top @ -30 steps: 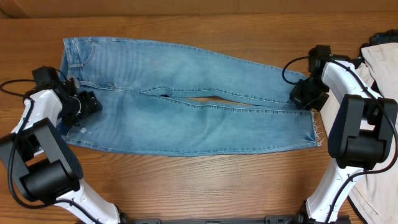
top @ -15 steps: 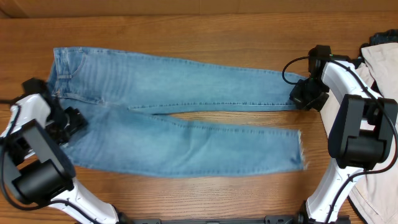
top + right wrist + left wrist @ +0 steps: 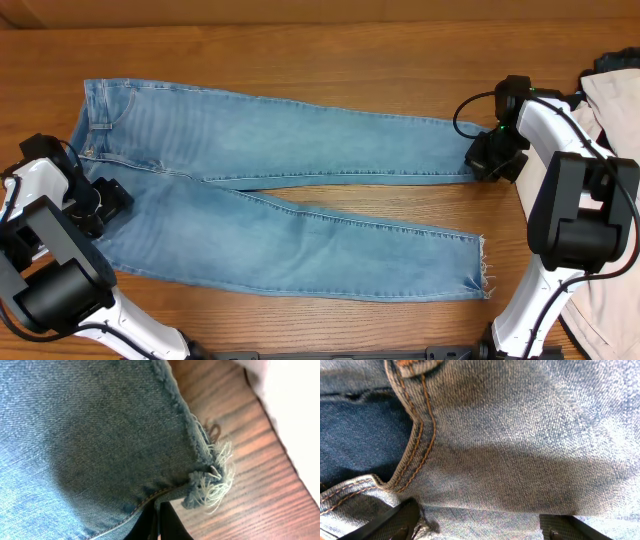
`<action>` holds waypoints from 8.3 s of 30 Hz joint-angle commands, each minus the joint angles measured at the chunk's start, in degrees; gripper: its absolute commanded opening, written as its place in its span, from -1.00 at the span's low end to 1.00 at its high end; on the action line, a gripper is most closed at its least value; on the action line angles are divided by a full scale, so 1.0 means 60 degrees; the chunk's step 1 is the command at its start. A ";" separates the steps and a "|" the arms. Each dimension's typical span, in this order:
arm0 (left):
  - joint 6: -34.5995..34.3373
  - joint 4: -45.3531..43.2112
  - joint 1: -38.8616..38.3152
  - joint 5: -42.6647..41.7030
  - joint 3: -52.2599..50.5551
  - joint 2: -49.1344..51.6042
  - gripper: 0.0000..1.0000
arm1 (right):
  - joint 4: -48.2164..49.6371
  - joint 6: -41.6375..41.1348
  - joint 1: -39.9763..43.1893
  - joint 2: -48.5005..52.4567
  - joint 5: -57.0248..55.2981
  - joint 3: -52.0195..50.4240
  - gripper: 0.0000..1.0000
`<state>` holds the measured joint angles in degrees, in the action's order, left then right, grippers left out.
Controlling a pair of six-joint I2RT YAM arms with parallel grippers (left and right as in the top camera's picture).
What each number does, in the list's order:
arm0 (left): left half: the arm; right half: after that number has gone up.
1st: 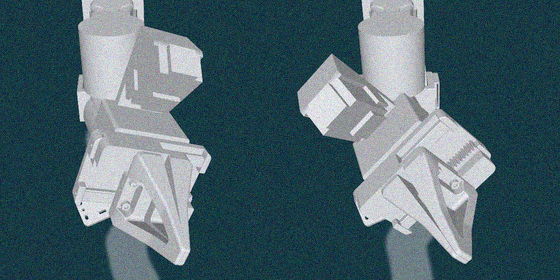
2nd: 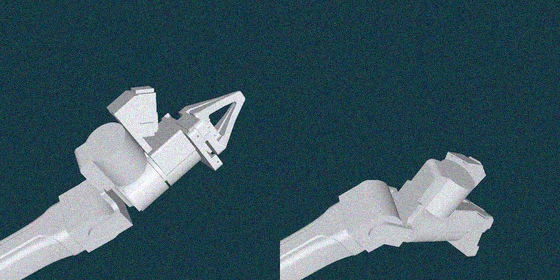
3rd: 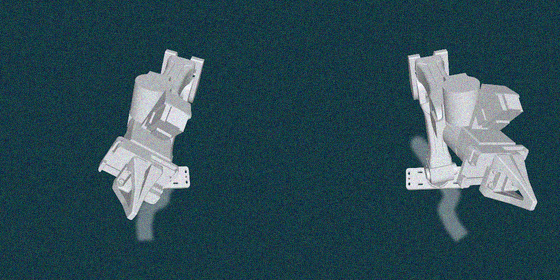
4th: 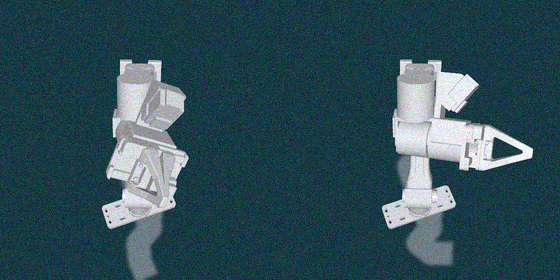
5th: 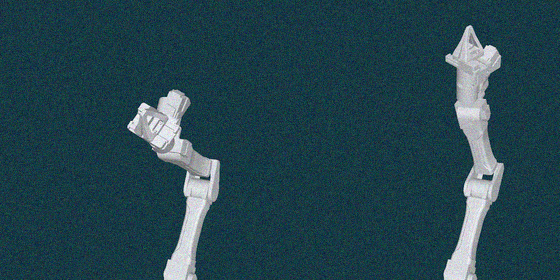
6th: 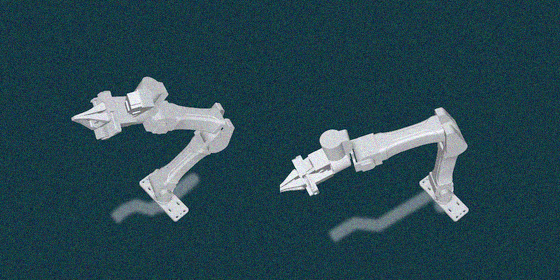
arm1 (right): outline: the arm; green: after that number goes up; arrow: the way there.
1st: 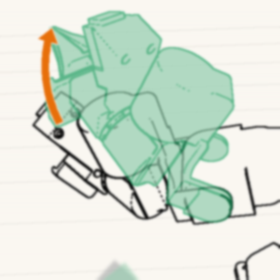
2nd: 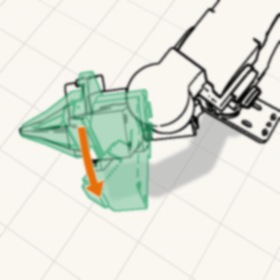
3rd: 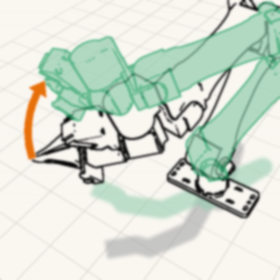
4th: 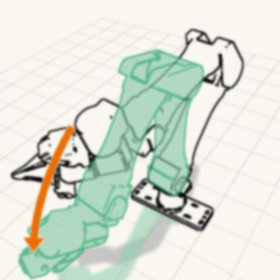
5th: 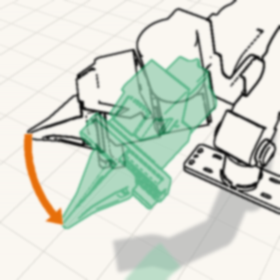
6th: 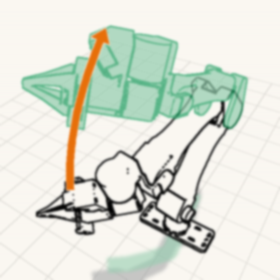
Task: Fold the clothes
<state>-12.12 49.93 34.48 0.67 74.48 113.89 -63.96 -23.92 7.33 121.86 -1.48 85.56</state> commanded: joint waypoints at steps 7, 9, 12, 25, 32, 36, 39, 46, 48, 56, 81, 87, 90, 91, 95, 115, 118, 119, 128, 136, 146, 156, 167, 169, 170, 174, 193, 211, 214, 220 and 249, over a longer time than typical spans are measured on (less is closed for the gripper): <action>-0.0204 -0.0426 -0.0131 -0.0637 -0.0178 -0.1931 0.86 | -0.0339 0.0277 -0.0087 -0.0448 0.0047 -0.0299 -0.42; -0.0204 -0.0390 -0.0131 -0.0765 -0.0178 -0.2626 0.91 | -0.0452 0.0280 -0.0087 -0.1118 0.0047 -0.0124 -0.40; -0.0204 -0.0186 -0.0135 -0.0871 -0.0178 -0.3479 1.00 | -0.0637 0.0277 -0.0087 -0.2164 0.0047 -0.0098 -0.39; -0.0550 0.1953 -0.0135 -0.1552 -0.0182 -0.5242 1.00 | -0.2186 -0.0532 -0.0091 -0.7227 0.1242 -0.1107 -0.29; -0.0528 0.2102 -0.0444 -0.1621 -0.0193 -0.5242 1.00 | -0.2397 -0.1770 -0.0095 -0.9118 0.2524 -0.3708 -0.19; -0.0441 0.1909 -0.0903 -0.1617 -0.0193 -0.5242 1.00 | -0.2164 -0.2284 -0.0095 -0.9806 0.3027 -0.5497 -0.11; -0.0324 0.1810 -0.1166 -0.1541 -0.0193 -0.5242 1.00 | -0.2040 -0.2572 -0.0095 -0.9836 0.3391 -0.6320 -0.09; -0.0193 0.1770 -0.1435 -0.1526 -0.0193 -0.5242 1.00 | -0.1042 -0.3315 -0.0095 -0.9836 0.4419 -0.8182 -0.11; -0.0193 0.1774 -0.1443 -0.1530 -0.0193 -0.5242 1.00 | -0.0729 -0.3595 -0.0095 -0.9836 0.4441 -0.8597 -0.12; -0.0193 0.1781 -0.1443 -0.1534 -0.0193 -0.5242 1.00 | -0.0131 -0.4269 -0.0095 -0.9836 0.3850 -0.9333 -0.12; -0.0189 0.1814 -0.1446 -0.1537 -0.0193 -0.5242 1.00 | 0.1406 -0.4309 -0.0095 -0.7442 0.1996 -0.9402 0.00; -0.0189 0.1818 -0.1446 -0.1537 -0.0193 -0.5242 1.00 | 0.1687 -0.4302 -0.0095 -0.7063 0.2033 -0.9402 -0.06; -0.0189 0.1829 -0.1446 -0.1534 -0.0193 -0.5242 1.00 | 0.1847 -0.4266 -0.0095 -0.6991 0.2029 -0.9402 -0.54; -0.0189 0.1829 -0.1446 -0.1534 -0.0193 -0.5242 1.00 | 0.1880 -0.4262 -0.0095 -0.6991 0.2018 -0.9402 -0.70; -0.0189 0.1847 -0.1446 -0.1519 -0.0193 -0.5242 1.00 | 0.1956 -0.4229 -0.0095 -0.6994 0.1978 -0.9402 -0.92; -0.0663 0.2135 -0.1421 0.0255 -0.0211 -0.5056 1.00 | 0.1621 -0.3938 0.0404 -0.6994 0.0342 -0.7519 -0.92; -0.0812 0.2291 -0.1337 0.0426 -0.0215 -0.4962 1.00 | 0.1497 -0.3876 0.0769 -0.6994 0.0175 -0.7348 -0.92; -0.0882 0.2328 -0.1290 0.0426 -0.0219 -0.4925 1.00 | 0.1501 -0.3774 0.0922 -0.6994 0.0178 -0.7348 -0.92; -0.1763 0.2710 -0.0586 0.0506 -0.0568 -0.4320 1.00 | 0.1344 -0.2962 0.1628 -0.6994 0.0171 -0.7348 -0.92; -0.3002 0.1545 0.0743 0.0601 -0.2255 -0.4309 1.00 | 0.1359 -0.2754 0.1628 -0.6994 0.0182 -0.7351 -0.92; -0.3005 -0.0674 0.1610 0.0648 -0.3687 -0.4302 0.87 | 0.1348 -0.2754 0.1628 -0.6994 0.0182 -0.7351 -0.92; -0.2940 -0.2707 0.1610 0.0798 -0.4849 -0.4302 0.63 | 0.1279 -0.2754 0.1610 -0.6994 0.0186 -0.7351 -0.92; -0.2943 -0.4062 0.1610 0.1064 -0.5737 -0.4200 0.07 | 0.1209 -0.2754 0.1614 -0.6994 0.0186 -0.7351 -0.92; -0.2940 -0.4207 0.1610 0.1064 -0.5818 -0.4156 -0.06 | 0.1198 -0.2750 0.1614 -0.6994 0.0186 -0.7351 -0.92; -0.2900 -0.4258 0.1610 0.1064 -0.5818 -0.4138 -0.10 | 0.1191 -0.2754 0.1610 -0.6994 0.0186 -0.7351 -0.92; -0.2688 -0.4473 0.1610 0.1053 -0.5814 -0.4138 -0.37 | 0.1173 -0.2754 0.1610 -0.6994 0.0186 -0.7351 -0.92; -0.2488 -0.1993 0.1610 0.0882 -0.4346 -0.4841 -0.92 | 0.0772 -0.2677 0.1614 -0.7038 0.0226 -0.7242 -0.92; -0.2557 0.1067 0.2579 0.0732 -0.1759 -0.8094 -0.92 | -0.2499 -0.1424 0.1621 -0.8043 0.0251 -0.3300 -0.92; -0.2554 0.1042 0.2579 0.0816 -0.1759 -0.8189 -0.92 | -0.2856 -0.0889 0.1621 -0.8040 0.0248 -0.2663 -0.91; -0.2554 0.0441 0.2550 0.0761 -0.1759 -0.8094 -0.92 | -0.3399 -0.0033 0.1621 -0.7588 0.0244 -0.1300 -0.91; -0.2452 -0.4288 0.0495 -0.0084 -0.1759 -0.5129 -0.92 | -0.2222 0.0987 0.0463 -0.2477 0.0178 0.1475 -0.92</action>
<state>-28.12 26.22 37.19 -3.66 61.84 81.19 -79.24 -18.26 9.78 106.13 3.62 91.68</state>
